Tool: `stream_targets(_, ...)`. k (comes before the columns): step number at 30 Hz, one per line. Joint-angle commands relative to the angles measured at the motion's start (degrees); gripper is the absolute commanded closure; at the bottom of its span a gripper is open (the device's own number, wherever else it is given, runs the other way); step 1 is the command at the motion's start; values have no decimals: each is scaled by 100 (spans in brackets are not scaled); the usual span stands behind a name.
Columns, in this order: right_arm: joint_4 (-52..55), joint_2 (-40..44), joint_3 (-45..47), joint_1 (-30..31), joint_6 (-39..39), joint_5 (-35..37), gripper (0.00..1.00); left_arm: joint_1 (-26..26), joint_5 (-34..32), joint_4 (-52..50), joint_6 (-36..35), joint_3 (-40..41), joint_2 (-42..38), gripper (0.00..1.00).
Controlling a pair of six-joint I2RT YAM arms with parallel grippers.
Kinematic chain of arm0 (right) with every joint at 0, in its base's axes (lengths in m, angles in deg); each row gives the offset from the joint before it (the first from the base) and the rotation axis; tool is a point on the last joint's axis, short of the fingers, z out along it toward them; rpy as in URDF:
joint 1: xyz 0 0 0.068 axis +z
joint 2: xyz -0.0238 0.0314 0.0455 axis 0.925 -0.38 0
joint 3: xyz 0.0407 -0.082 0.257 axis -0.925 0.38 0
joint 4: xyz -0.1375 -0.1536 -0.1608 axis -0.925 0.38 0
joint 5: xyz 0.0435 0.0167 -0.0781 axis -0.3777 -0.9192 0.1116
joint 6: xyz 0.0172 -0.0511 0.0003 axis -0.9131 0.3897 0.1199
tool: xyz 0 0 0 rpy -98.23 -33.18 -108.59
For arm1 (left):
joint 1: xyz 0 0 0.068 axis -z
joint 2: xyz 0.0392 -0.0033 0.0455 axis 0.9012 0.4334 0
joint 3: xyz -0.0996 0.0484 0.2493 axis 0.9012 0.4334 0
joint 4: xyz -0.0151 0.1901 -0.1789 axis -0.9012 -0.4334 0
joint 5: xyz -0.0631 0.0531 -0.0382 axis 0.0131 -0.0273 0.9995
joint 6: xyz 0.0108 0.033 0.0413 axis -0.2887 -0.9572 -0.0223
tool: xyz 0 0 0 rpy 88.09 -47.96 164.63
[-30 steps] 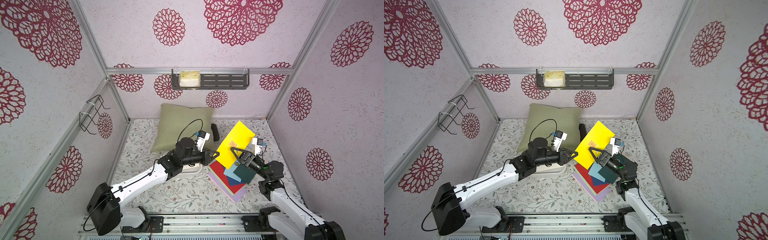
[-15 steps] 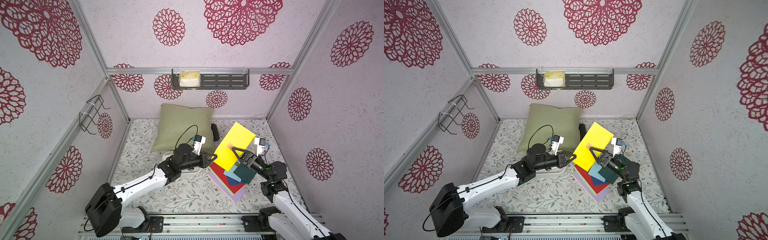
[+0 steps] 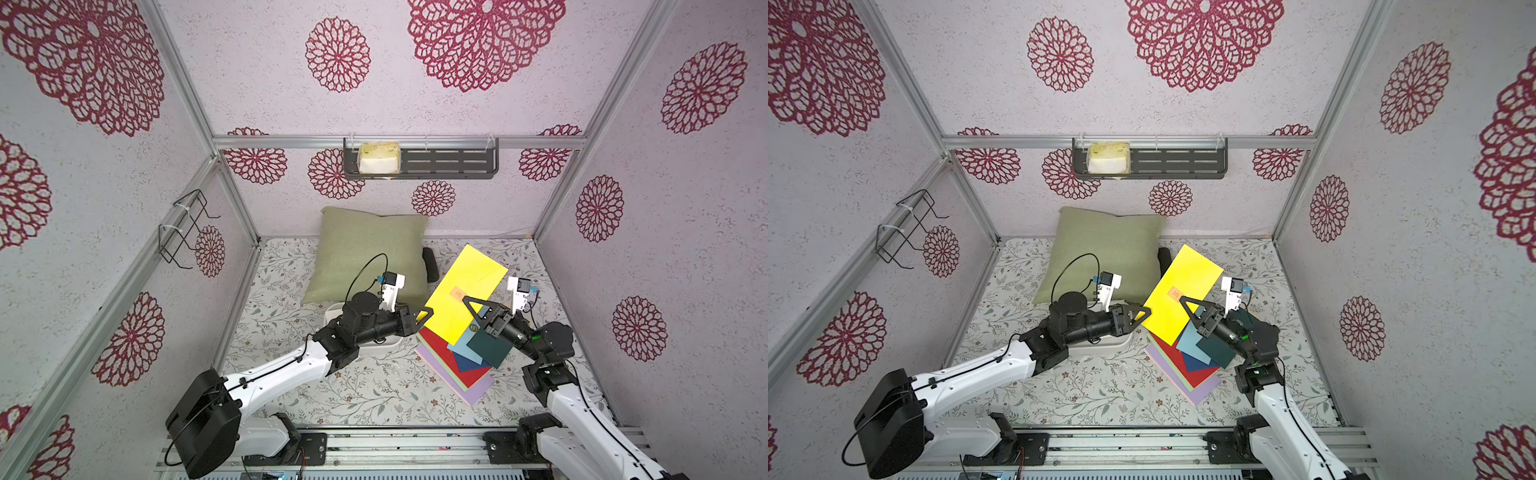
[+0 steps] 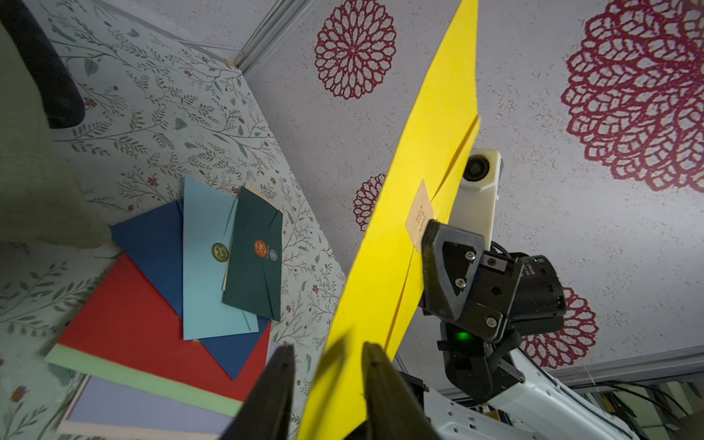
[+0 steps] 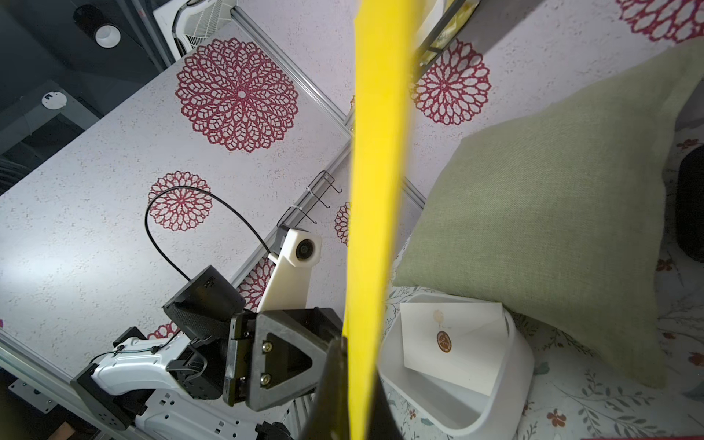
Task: Put the sealed envelopes into the storage box
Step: Pick up the envelope from the center of the board, then place the envelope in the storage box.
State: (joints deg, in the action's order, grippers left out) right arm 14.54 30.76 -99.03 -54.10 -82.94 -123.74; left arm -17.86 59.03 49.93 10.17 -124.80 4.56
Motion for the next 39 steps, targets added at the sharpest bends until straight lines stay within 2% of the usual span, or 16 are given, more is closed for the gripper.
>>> stream_targets(1,1173,-106,-748,69,1494,-73,100,-130,-1205,-1112,-182,-61,-372,23)
stream_targets(3,2066,-269,-1189,154,2471,56,100,-275,-2266,-2477,-138,-190,-554,16)
stream_targets(5,2965,-585,-1717,358,3408,237,100,-742,-2675,-3470,167,-138,-730,15)
stream_targets(7,3849,-1074,-2331,715,4247,692,100,-1409,-2560,-3752,288,212,-1124,15)
stream_targets(10,4716,-1810,-3153,1317,5322,1246,100,-2044,-2872,-4080,149,660,-1996,13)
stream_targets(12,5194,-2282,-3681,1662,5977,1480,100,-2398,-3082,-4434,-3,794,-2476,7)
stream_targets(15,5772,-2984,-4447,2140,6970,1724,100,-3007,-3187,-5102,-150,825,-2925,4)
stream_targets(19,6798,-3962,-5639,2744,8377,1989,100,-3668,-2887,-5360,-175,1055,-3325,4)
stream_targets(22,7710,-4657,-6503,3075,9082,2111,100,-3934,-2641,-5307,-290,1207,-3554,4)
stream_targets(27,8229,-5452,-7270,3468,9605,2420,100,-4133,-2513,-5290,-352,1353,-3774,4)
stream_targets(33,9314,-6427,-8175,3812,9877,2872,100,-4296,-2419,-5315,-603,1284,-3581,4)
stream_targets(39,9562,-6871,-8500,3951,10069,2976,100,-4448,-2274,-5165,-612,1334,-3458,4)
